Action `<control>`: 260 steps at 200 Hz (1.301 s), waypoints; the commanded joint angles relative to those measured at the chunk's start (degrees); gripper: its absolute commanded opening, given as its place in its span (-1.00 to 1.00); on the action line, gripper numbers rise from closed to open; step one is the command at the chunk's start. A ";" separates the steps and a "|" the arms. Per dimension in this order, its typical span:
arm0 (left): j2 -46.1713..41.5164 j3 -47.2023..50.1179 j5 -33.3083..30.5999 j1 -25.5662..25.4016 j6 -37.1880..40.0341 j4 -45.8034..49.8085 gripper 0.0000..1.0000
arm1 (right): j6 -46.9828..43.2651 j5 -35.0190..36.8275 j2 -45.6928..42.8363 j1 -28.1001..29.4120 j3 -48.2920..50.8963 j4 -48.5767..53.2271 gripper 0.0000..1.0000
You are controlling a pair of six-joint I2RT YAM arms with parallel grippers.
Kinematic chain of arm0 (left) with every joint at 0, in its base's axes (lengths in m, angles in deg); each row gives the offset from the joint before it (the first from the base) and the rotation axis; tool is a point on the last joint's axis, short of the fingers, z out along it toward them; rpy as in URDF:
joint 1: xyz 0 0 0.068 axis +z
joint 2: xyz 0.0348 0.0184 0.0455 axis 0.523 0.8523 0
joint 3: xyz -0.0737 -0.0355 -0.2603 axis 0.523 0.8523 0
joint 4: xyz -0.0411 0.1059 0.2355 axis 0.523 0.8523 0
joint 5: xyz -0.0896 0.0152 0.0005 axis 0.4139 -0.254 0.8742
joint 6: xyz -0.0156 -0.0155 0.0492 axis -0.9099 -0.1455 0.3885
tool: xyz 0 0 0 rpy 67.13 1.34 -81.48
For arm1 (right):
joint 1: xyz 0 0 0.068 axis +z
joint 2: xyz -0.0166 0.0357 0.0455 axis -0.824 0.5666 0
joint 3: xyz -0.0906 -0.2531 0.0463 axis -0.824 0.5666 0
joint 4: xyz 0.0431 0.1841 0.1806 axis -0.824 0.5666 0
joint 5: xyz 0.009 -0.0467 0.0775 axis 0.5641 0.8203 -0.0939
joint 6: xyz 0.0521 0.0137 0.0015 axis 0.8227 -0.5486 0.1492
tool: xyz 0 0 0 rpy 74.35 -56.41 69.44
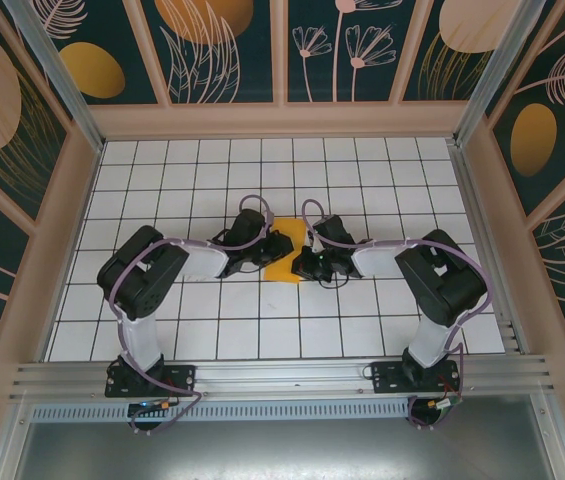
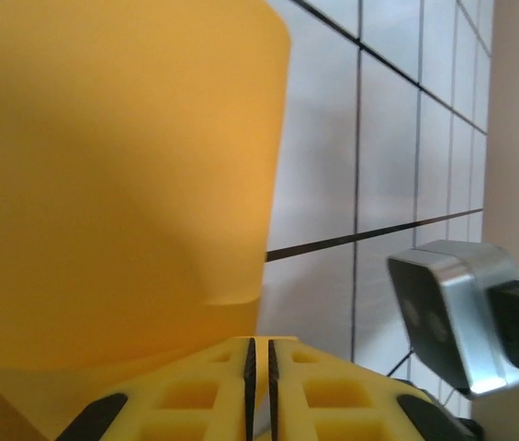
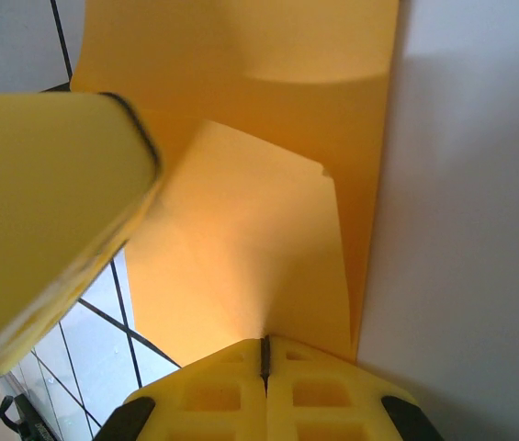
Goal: Fold a paper plane with a square sheet of paper (pick it up from the middle)
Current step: Fold the triangle a second time at the center of the table.
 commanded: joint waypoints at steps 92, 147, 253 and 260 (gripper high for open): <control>3.83 -0.94 -2.85 3.88 5.02 5.58 -0.69 | -2.03 7.82 5.77 1.32 2.36 10.78 -1.00; 4.04 -4.55 -5.28 5.81 7.71 12.14 -0.70 | -2.44 7.91 5.79 1.50 1.69 11.30 -1.00; 4.26 -6.05 -5.74 10.12 11.59 16.50 -0.68 | -3.38 7.43 5.86 1.58 1.34 11.49 -1.00; 4.17 -6.93 -5.85 10.30 11.97 17.09 -0.68 | -3.44 7.40 5.81 1.59 1.27 11.45 -1.00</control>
